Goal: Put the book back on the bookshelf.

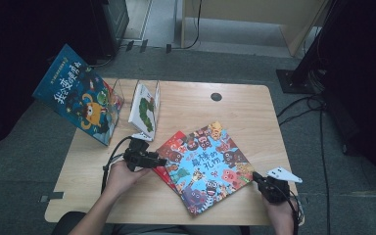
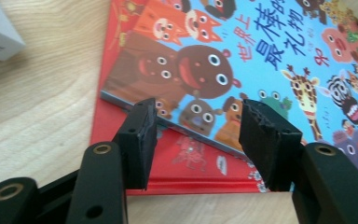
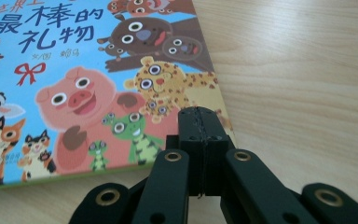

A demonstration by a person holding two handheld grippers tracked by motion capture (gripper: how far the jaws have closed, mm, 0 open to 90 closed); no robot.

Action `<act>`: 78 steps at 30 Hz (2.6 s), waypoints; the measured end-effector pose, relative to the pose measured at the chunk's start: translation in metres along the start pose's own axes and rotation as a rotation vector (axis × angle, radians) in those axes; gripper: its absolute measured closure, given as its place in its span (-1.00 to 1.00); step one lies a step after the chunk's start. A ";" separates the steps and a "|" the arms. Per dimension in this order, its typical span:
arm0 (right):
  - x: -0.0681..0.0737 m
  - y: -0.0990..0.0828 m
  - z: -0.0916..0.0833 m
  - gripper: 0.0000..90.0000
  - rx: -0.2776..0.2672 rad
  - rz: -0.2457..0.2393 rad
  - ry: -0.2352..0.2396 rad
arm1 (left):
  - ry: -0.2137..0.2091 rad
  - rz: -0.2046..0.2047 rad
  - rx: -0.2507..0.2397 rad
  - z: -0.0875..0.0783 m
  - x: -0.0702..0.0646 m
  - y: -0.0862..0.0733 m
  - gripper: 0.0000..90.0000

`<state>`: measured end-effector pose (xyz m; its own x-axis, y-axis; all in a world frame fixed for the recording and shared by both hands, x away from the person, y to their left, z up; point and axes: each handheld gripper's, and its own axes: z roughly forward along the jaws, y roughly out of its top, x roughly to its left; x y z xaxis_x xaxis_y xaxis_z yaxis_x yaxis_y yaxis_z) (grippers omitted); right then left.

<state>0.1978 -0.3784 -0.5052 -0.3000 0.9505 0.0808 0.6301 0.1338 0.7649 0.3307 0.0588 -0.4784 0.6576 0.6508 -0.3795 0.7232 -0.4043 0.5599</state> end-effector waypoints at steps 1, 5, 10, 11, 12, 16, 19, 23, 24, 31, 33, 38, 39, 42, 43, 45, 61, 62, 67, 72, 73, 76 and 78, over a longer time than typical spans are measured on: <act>0.000 -0.002 -0.002 1.00 0.001 0.004 -0.002 | 0.005 0.001 -0.001 0.000 0.002 0.000 0.02; 0.000 -0.009 -0.004 1.00 0.045 -0.010 -0.016 | -0.001 -0.013 -0.017 0.000 0.006 0.001 -0.01; -0.005 -0.008 -0.001 1.00 0.041 0.004 -0.011 | 0.023 -0.002 -0.025 -0.002 0.008 0.000 -0.04; -0.006 -0.007 0.000 1.00 0.036 0.006 -0.007 | 0.025 -0.003 -0.027 -0.002 0.009 0.000 -0.05; -0.008 -0.007 0.001 1.00 0.032 0.008 -0.002 | 0.027 -0.006 -0.028 -0.002 0.010 0.000 -0.06; -0.013 -0.004 0.006 1.00 0.027 0.013 0.001 | 0.041 -0.012 -0.021 -0.002 0.013 -0.001 -0.09; -0.018 0.000 0.011 1.00 0.020 0.020 0.011 | 0.045 -0.014 -0.018 -0.001 0.014 -0.001 -0.10; -0.023 0.005 0.019 1.00 0.009 0.031 0.036 | 0.035 -0.018 0.002 0.003 0.016 -0.002 -0.11; -0.024 0.006 0.020 1.00 0.005 0.034 0.039 | 0.031 -0.019 0.013 0.003 0.015 -0.002 -0.12; -0.028 0.015 0.033 1.00 -0.002 0.040 0.072 | 0.002 -0.032 0.010 0.002 0.010 -0.011 -0.10; -0.028 0.018 0.037 1.00 -0.005 0.043 0.089 | 0.006 -0.033 0.012 0.001 0.009 -0.014 -0.09; -0.025 0.026 0.046 1.00 -0.004 0.031 0.110 | 0.004 -0.036 0.024 -0.002 0.002 -0.022 -0.08; -0.024 0.027 0.048 1.00 -0.004 0.027 0.117 | 0.003 -0.034 0.025 -0.003 0.001 -0.024 -0.08; -0.022 0.031 0.053 1.00 -0.002 0.017 0.130 | -0.002 -0.039 0.027 -0.007 -0.001 -0.029 -0.09; -0.021 0.033 0.055 1.00 -0.001 0.014 0.137 | -0.001 -0.038 0.027 -0.008 -0.002 -0.031 -0.09; -0.020 0.035 0.058 1.00 0.000 0.010 0.147 | -0.002 -0.051 0.027 -0.010 -0.004 -0.035 -0.10; -0.011 0.055 0.080 1.00 0.020 -0.020 0.190 | 0.014 -0.082 0.038 -0.022 -0.020 -0.060 -0.11; -0.010 0.056 0.081 1.00 0.022 -0.023 0.193 | 0.012 -0.085 0.031 -0.023 -0.021 -0.062 -0.11; -0.006 0.060 0.087 1.00 0.015 -0.039 0.212 | 0.023 -0.100 0.010 -0.027 -0.018 -0.066 -0.04; -0.002 0.064 0.091 1.00 0.027 -0.044 0.219 | 0.031 -0.126 -0.006 -0.026 -0.008 -0.066 -0.07; -0.002 0.064 0.091 1.00 0.027 -0.047 0.221 | 0.031 -0.135 -0.015 -0.025 -0.007 -0.065 -0.08; -0.001 0.064 0.091 1.00 0.032 -0.050 0.223 | 0.016 -0.148 -0.023 -0.021 -0.002 -0.061 -0.10; 0.000 0.064 0.091 1.00 0.033 -0.053 0.223 | 0.020 -0.154 -0.017 -0.018 0.000 -0.060 -0.11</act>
<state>0.3033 -0.3443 -0.5143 -0.4817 0.8569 0.1834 0.6313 0.1941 0.7509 0.2835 0.0945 -0.4983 0.5343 0.7174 -0.4470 0.8116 -0.2875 0.5086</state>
